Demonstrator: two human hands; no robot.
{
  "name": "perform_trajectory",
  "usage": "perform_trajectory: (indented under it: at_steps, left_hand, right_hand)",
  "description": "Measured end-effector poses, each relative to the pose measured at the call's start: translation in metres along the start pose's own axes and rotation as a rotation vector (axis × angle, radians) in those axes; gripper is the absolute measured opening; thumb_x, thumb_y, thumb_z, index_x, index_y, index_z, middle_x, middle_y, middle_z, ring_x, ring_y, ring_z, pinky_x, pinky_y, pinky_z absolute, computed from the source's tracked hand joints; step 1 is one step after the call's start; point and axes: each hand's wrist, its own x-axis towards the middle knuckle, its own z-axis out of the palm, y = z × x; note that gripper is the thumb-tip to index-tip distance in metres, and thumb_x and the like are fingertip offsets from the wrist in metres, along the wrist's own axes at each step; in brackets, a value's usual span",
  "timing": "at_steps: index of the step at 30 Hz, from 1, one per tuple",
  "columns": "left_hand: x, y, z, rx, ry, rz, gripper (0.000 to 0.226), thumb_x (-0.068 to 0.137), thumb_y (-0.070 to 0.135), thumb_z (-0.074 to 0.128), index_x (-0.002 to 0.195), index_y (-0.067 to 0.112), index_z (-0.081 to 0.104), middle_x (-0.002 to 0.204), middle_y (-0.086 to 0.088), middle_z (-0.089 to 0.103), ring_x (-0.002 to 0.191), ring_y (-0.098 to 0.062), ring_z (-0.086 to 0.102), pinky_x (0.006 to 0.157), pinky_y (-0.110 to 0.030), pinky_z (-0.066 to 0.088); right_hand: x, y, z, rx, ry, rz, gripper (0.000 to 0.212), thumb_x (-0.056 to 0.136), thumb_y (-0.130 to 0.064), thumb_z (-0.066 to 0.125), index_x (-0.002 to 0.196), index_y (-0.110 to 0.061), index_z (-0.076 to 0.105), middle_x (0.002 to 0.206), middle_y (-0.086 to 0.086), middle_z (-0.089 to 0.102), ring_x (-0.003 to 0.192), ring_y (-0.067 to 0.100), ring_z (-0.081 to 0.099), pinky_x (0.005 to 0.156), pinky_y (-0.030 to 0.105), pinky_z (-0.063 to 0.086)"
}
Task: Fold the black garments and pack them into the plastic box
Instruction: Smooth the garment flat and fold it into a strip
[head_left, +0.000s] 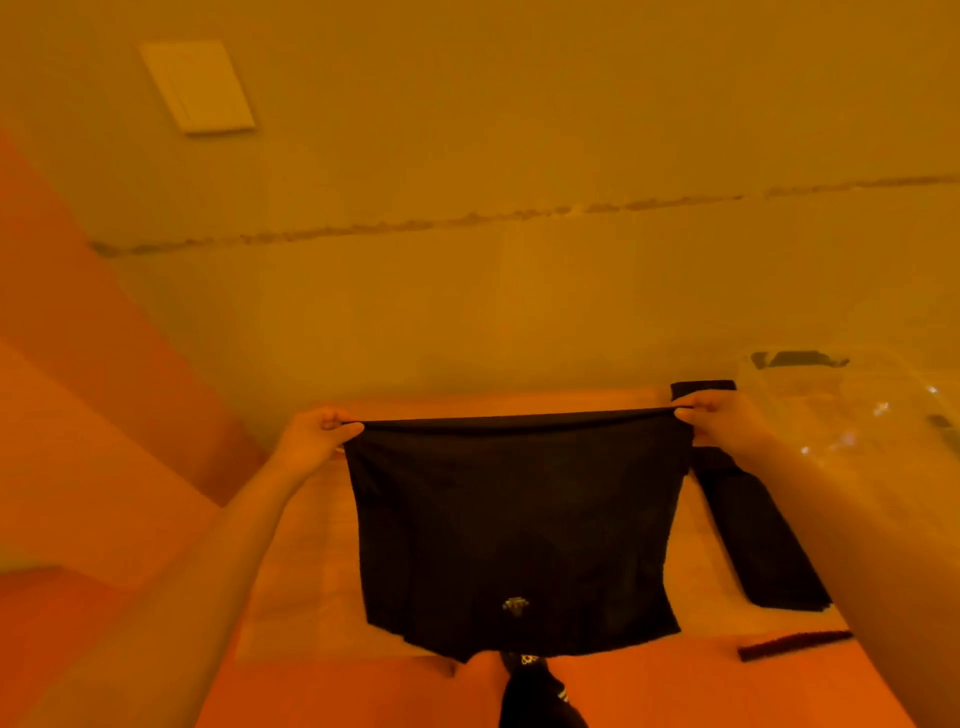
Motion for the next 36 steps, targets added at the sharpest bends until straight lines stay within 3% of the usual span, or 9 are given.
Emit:
perform_trajectory:
  at_steps: [5,10,13,16,22,27,31,34,36]
  left_hand:
    - [0.073,-0.033,0.038,0.153,0.014,-0.113,0.005,0.086,0.010,0.063,0.088,0.006,0.064,0.091,-0.012,0.060,0.085,-0.025,0.057,0.070,-0.030,0.043]
    - [0.141,-0.054,0.075,0.224,0.054,-0.171,0.024,0.088,0.009,0.061,0.105,-0.008,0.063,0.095,-0.012,0.057,0.090,-0.021,0.051,0.064,-0.022,0.037]
    - [0.174,-0.060,0.090,0.222,0.066,-0.222,0.025,0.089,0.009,0.058,0.110,-0.005,0.061,0.105,-0.015,0.060,0.101,-0.026,0.055,0.077,-0.026,0.036]
    - [0.196,-0.064,0.099,0.251,0.176,-0.196,0.025,0.090,0.006,0.055,0.110,-0.008,0.060,0.111,-0.026,0.061,0.108,-0.038,0.056,0.080,-0.030,0.038]
    - [0.160,-0.063,0.116,0.613,0.262,0.155,0.044,0.095,0.017,0.046,0.134,-0.002,0.041,0.133,-0.025,0.047,0.122,-0.041,0.044,0.102,-0.048,0.037]
    - [0.062,-0.098,0.162,0.900,0.007,0.378,0.057,0.090,0.037,0.027,0.141,0.010,0.032,0.149,-0.009,0.029,0.140,-0.023,0.018,0.116,-0.042,0.014]
    - [0.010,-0.144,0.159,1.027,-0.104,0.263,0.059,0.097,0.045,0.007,0.140,0.009,0.029,0.146,-0.013,0.035,0.138,-0.023,0.016,0.113,-0.033,-0.001]
    - [-0.007,-0.168,0.133,1.058,-0.141,0.203,0.062,0.097,0.048,0.004,0.140,0.011,0.027,0.147,-0.012,0.033,0.144,-0.023,0.001,0.113,-0.038,0.003]
    - [-0.017,-0.176,0.116,1.037,-0.116,0.136,0.065,0.096,0.050,0.005,0.140,0.009,0.029,0.147,-0.015,0.032,0.143,-0.025,0.006,0.112,-0.043,0.011]
  right_hand:
    - [0.091,0.040,0.041,-0.170,0.022,0.090,0.009,0.084,-0.002,0.062,0.079,0.005,0.066,0.074,0.019,0.061,0.068,0.018,0.060,0.064,0.032,0.045]
    - [0.176,0.058,0.077,-0.256,-0.061,0.138,0.014,0.087,-0.004,0.060,0.082,0.010,0.062,0.083,0.029,0.062,0.083,0.040,0.062,0.073,0.046,0.050]
    - [0.210,0.057,0.091,-0.349,-0.106,0.139,0.014,0.089,-0.008,0.058,0.077,-0.008,0.065,0.080,0.014,0.063,0.083,0.032,0.062,0.070,0.039,0.048]
    - [0.225,0.054,0.098,-0.479,-0.057,0.096,0.019,0.092,-0.011,0.054,0.105,-0.007,0.066,0.106,0.015,0.066,0.100,0.031,0.060,0.078,0.036,0.046]
    - [0.175,0.048,0.107,-0.667,0.111,-0.150,0.043,0.094,-0.012,0.048,0.137,-0.009,0.042,0.138,0.012,0.046,0.125,0.029,0.045,0.098,0.038,0.041]
    - [0.081,0.086,0.135,-0.863,-0.173,-0.258,0.057,0.095,-0.030,0.045,0.145,-0.018,0.020,0.153,-0.002,0.012,0.143,0.016,0.009,0.116,0.034,0.013]
    - [0.025,0.143,0.128,-0.950,-0.222,-0.227,0.064,0.095,-0.055,0.006,0.142,-0.014,0.019,0.150,0.001,0.015,0.141,0.012,0.003,0.115,0.035,0.007]
    - [0.009,0.161,0.106,-0.993,-0.216,-0.112,0.072,0.096,-0.051,0.000,0.137,-0.005,0.038,0.144,0.013,0.039,0.137,0.018,0.016,0.109,0.039,0.013]
    - [-0.001,0.163,0.091,-1.029,-0.194,-0.062,0.075,0.093,-0.054,-0.003,0.141,-0.006,0.029,0.149,0.011,0.031,0.140,0.019,0.013,0.112,0.040,0.012]
